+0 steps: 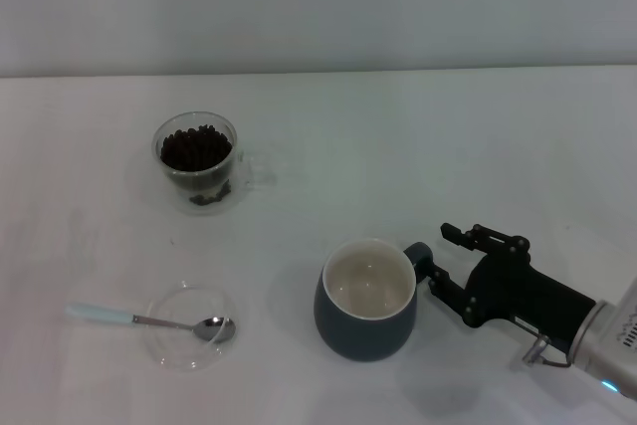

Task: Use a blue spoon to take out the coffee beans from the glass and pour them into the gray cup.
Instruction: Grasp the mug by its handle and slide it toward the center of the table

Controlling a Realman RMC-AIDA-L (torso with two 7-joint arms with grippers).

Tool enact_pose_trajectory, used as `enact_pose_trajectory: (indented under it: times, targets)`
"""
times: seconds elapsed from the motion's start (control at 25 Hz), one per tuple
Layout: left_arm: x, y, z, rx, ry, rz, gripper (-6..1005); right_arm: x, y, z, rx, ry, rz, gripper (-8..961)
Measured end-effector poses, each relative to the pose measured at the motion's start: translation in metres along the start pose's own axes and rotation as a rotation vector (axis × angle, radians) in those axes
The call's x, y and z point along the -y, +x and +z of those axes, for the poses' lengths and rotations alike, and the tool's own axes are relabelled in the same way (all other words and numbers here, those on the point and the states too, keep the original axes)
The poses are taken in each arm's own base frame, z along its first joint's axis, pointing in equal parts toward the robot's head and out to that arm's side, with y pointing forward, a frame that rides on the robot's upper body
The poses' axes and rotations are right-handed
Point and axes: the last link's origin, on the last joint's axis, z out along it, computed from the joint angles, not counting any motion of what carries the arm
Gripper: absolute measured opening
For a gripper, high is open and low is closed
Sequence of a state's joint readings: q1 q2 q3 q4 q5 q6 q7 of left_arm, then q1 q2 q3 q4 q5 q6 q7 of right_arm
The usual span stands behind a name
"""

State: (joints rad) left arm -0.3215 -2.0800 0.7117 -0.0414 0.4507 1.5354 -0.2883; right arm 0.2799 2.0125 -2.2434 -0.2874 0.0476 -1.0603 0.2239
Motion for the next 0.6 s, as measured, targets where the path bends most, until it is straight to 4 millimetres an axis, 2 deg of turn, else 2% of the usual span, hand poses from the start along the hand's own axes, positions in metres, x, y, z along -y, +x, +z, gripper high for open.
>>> enact_pose_trajectory:
  times: [0.6]
  targets:
    - [0.002, 0.002, 0.001, -0.007, 0.001, 0.006, 714, -0.012, 0.004, -0.009, 0.007, -0.044, 0.007, 498]
